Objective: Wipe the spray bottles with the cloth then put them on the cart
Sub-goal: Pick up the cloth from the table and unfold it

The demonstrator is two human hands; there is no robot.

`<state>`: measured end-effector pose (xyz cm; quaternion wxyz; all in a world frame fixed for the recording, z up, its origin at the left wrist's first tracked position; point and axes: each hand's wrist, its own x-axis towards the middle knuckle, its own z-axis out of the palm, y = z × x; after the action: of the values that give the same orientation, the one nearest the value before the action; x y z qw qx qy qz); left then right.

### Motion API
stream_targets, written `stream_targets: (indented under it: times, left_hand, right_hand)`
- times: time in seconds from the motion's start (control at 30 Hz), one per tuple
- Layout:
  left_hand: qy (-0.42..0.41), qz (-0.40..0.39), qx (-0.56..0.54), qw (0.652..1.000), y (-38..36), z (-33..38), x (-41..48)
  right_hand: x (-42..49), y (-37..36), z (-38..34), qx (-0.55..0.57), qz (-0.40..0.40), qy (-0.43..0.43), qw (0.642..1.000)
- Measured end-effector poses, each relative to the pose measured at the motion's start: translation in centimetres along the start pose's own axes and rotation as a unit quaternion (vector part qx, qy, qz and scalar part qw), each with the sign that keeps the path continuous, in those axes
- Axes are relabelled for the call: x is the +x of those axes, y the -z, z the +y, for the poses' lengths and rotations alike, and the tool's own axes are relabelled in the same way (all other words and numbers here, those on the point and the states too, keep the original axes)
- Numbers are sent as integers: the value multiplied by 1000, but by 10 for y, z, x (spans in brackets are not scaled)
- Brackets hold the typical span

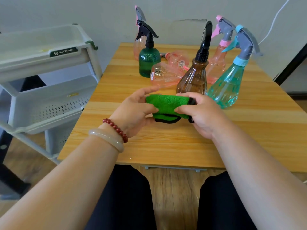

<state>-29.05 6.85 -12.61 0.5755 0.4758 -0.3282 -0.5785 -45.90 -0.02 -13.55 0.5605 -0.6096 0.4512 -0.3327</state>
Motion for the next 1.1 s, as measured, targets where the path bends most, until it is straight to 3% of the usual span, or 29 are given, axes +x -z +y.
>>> stream_targets:
  times: [0.13, 0.23, 0.37, 0.5, 0.6, 0.83, 0.97, 1.1]
  left_hand:
    - [26, -20, -57, 998, -3, 2, -1]
    - [41, 11, -41, 998, -4, 2, 0]
    - [20, 48, -13, 999, -5, -2, 3]
    - [6, 46, -34, 998, -10, -3, 4]
    - [16, 33, -60, 998, -16, -1, 2]
    - [11, 45, -63, 997, -16, 3, 1]
    - [-5, 38, -69, 997, -20, 2, 2]
    - [-28, 12, -59, 998, -27, -5, 1]
  right_hand:
    - [-3, 1, -4, 65, -31, 6, 997]
    - [-6, 5, -4, 33, -24, 45, 998]
    - [-10, 8, -3, -94, 6, 122, 988]
    - [-16, 4, -2, -243, 3, 244, 939]
    - [-17, 1, 6, -276, -22, 280, 919]
    - [-18, 4, 15, -255, 31, 333, 907]
    - [-22, 2, 12, -196, 36, 293, 935]
    - [-25, -8, 7, -93, 88, 236, 963]
